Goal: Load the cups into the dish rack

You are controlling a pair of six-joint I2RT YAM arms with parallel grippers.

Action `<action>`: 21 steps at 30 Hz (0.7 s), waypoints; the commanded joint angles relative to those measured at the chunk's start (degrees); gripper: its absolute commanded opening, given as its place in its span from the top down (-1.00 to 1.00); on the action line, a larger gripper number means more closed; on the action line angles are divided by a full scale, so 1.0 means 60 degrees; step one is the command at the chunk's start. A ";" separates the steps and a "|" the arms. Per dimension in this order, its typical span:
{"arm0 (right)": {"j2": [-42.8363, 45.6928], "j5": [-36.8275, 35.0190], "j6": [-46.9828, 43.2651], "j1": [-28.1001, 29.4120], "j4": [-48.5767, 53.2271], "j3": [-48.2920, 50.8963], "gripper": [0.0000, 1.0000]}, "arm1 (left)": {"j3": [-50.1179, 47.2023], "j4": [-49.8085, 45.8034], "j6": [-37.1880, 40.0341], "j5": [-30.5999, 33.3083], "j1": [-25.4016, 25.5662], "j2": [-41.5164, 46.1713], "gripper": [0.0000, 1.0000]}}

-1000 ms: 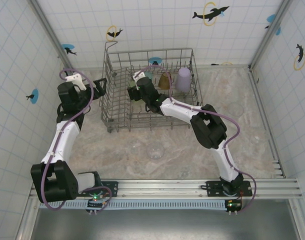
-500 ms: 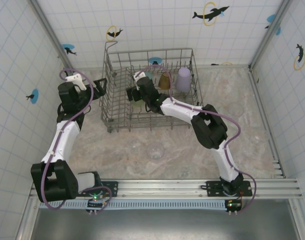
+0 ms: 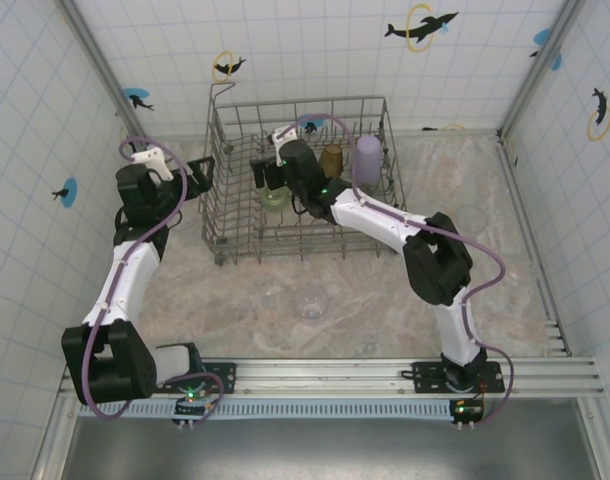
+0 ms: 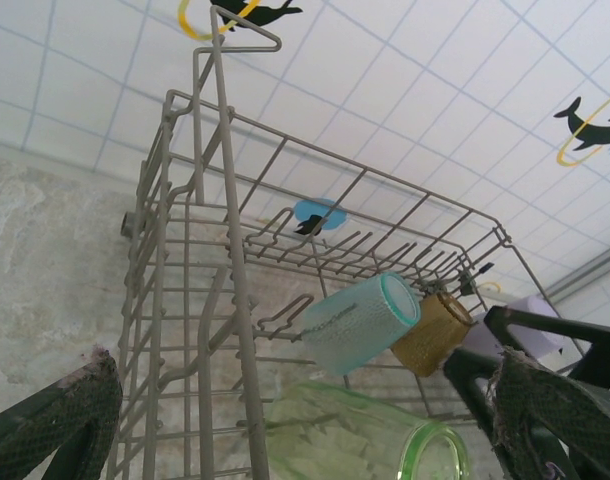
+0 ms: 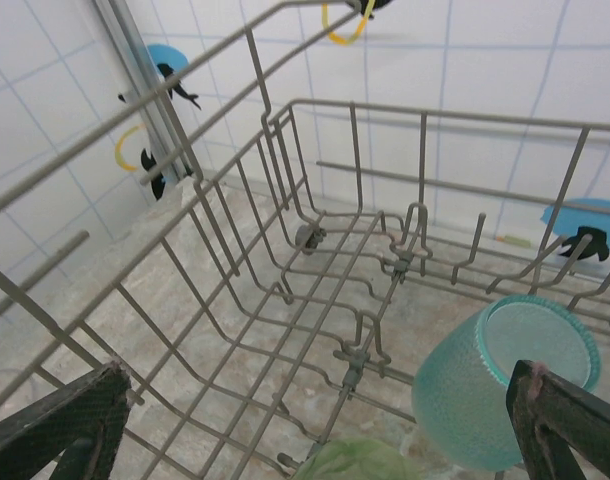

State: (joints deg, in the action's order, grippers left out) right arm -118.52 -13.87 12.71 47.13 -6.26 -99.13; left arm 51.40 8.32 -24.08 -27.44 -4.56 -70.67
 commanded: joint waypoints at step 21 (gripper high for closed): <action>0.4076 -0.0342 0.0113 -0.1301 0.0124 0.3954 -1.00 | 0.0033 0.0212 -0.0019 0.0014 -0.0064 0.0057 -0.95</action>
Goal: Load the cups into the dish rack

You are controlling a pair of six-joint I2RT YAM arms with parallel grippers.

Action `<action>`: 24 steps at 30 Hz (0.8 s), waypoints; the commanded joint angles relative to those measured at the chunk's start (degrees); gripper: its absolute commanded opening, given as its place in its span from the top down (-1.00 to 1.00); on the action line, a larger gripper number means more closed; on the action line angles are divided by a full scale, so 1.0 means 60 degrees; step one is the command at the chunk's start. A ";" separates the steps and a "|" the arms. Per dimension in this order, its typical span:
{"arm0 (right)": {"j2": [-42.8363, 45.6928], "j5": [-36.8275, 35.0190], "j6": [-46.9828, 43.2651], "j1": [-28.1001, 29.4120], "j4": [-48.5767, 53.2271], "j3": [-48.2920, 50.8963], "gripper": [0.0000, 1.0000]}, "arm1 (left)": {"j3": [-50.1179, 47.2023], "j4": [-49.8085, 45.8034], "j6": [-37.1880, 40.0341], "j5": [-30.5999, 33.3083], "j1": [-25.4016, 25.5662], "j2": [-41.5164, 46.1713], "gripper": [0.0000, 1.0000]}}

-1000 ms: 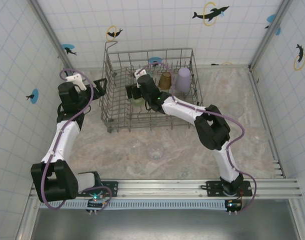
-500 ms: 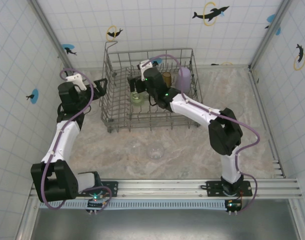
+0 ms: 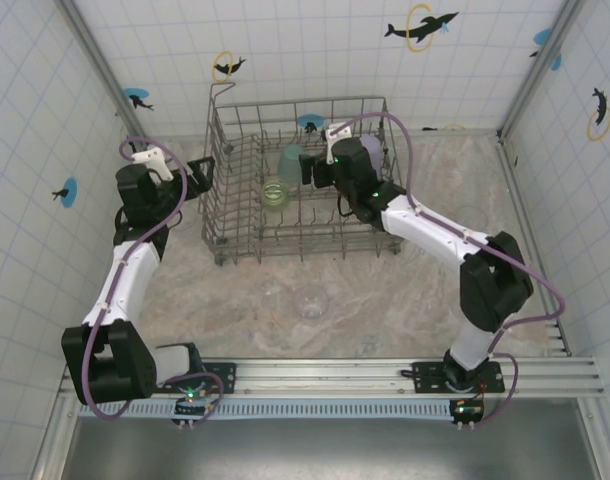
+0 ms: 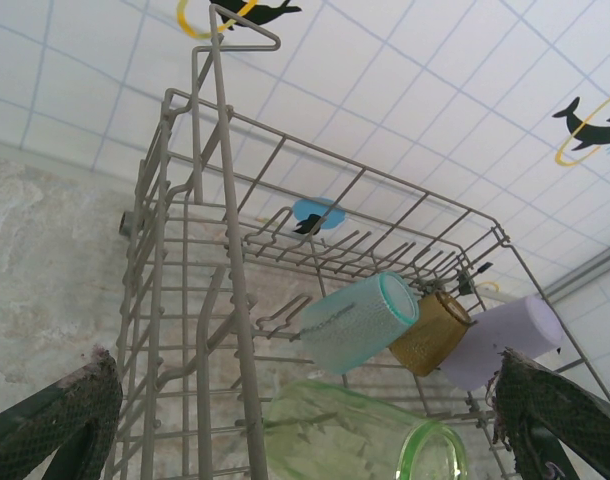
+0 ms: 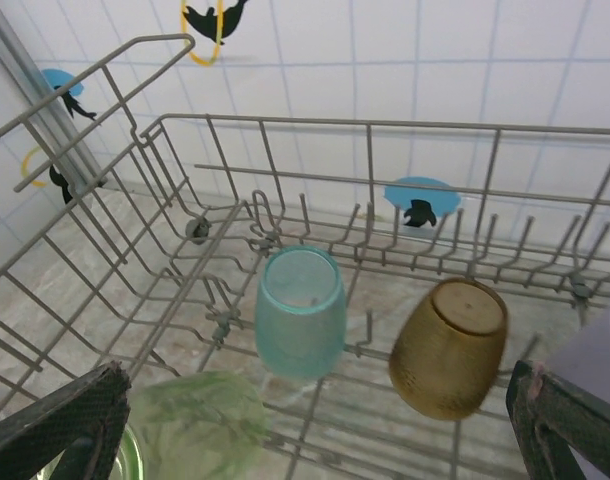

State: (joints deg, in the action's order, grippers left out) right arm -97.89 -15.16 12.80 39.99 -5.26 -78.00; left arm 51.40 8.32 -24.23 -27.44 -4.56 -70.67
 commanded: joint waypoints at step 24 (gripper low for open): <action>0.3069 -0.0519 0.0937 -0.0672 0.0439 0.2894 -1.00 | 0.0139 -0.0009 0.0435 0.1102 0.0115 -0.0121 -0.95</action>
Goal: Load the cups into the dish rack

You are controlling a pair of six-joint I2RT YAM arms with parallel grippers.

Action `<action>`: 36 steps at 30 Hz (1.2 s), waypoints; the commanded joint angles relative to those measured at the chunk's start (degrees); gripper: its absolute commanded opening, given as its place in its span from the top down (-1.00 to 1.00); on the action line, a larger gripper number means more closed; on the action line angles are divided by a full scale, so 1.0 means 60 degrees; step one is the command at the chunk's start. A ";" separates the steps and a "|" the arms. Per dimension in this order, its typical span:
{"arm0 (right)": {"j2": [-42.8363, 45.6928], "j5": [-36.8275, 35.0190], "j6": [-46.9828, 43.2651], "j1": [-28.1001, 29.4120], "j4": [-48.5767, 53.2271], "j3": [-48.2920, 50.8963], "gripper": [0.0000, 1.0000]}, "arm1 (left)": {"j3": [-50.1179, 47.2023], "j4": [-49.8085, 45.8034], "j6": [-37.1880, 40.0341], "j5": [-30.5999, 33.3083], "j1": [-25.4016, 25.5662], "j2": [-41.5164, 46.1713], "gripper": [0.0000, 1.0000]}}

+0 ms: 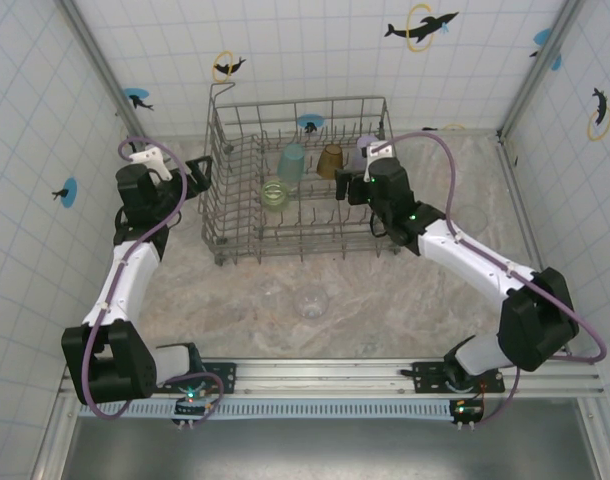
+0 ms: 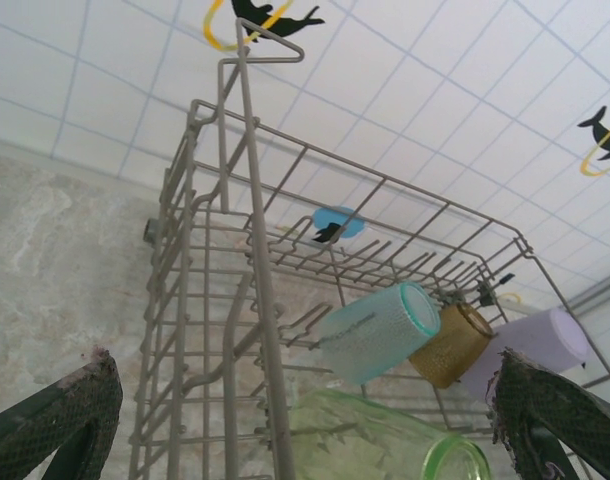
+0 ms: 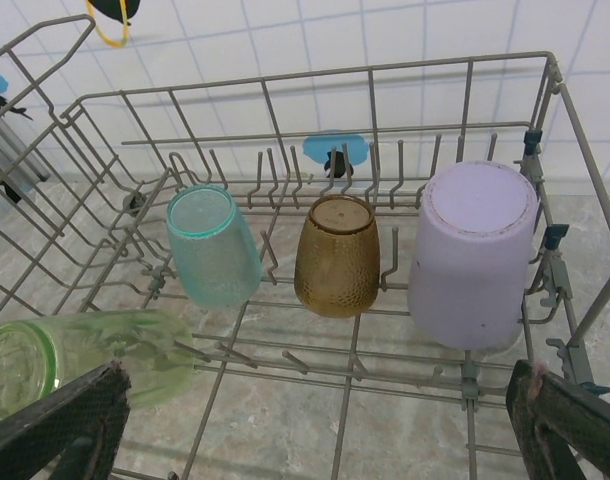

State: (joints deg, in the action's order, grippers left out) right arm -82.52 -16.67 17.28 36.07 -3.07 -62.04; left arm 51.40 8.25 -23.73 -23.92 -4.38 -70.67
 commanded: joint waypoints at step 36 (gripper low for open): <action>0.4112 -0.1580 0.0320 -0.6729 0.3874 0.3405 -1.00 | 0.0511 -0.1800 -0.1310 0.0210 0.0129 0.1049 -0.95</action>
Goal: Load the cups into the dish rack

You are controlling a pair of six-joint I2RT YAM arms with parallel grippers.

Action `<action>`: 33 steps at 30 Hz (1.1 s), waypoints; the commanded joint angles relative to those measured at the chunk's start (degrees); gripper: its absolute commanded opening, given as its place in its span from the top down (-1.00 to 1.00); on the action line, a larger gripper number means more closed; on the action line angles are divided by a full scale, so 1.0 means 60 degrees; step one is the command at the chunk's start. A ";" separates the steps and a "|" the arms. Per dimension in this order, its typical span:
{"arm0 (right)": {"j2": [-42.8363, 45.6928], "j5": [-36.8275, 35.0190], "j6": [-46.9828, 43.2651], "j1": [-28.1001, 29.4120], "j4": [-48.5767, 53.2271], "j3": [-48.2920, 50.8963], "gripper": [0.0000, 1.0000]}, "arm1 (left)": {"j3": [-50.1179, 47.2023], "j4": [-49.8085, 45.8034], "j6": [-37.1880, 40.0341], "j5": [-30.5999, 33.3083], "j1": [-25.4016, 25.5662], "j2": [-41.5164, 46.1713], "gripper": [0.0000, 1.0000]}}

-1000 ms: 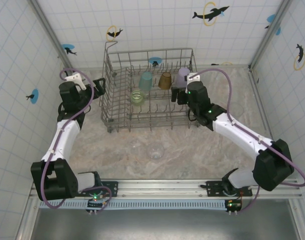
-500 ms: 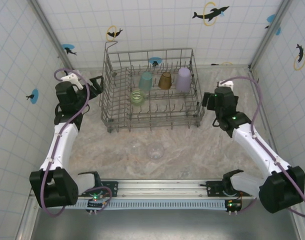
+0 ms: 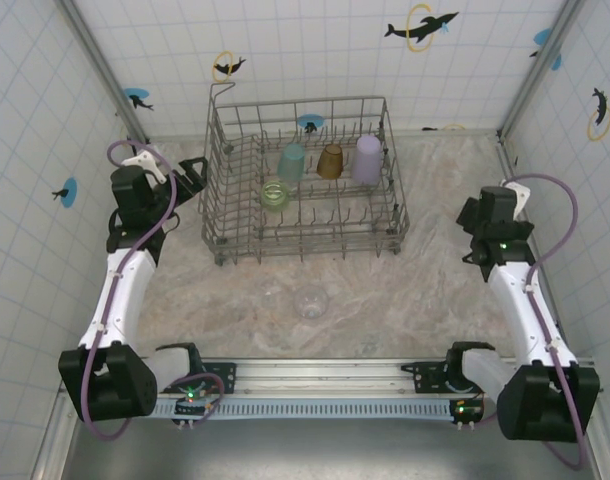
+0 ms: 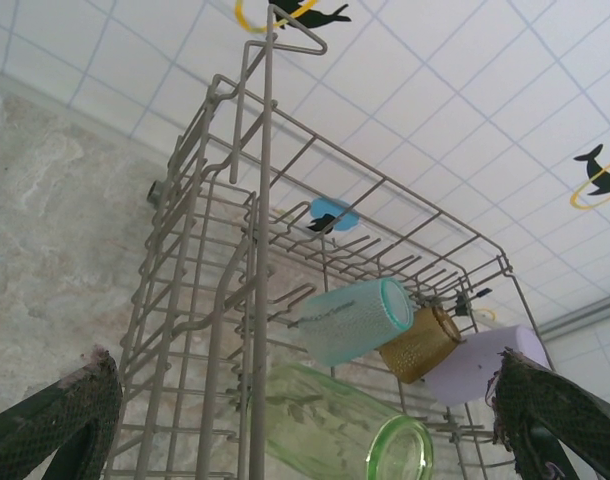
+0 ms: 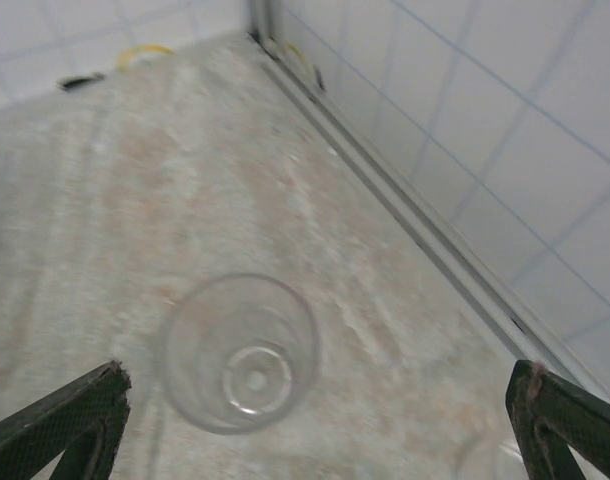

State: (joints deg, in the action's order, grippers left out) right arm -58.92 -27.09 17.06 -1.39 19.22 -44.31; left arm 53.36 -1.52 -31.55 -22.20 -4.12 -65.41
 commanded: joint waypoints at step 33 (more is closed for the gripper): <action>-0.1448 0.0423 0.1041 -0.2420 -0.0880 0.1800 -0.51 | 0.0188 -0.0450 -0.1071 -0.1426 0.0116 -0.0657 -0.95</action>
State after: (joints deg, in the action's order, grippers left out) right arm -66.37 -24.73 23.53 -15.49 14.63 -31.59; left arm 53.41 -3.27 -38.98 -28.60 -3.79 -68.88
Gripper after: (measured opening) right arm 0.762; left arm 0.975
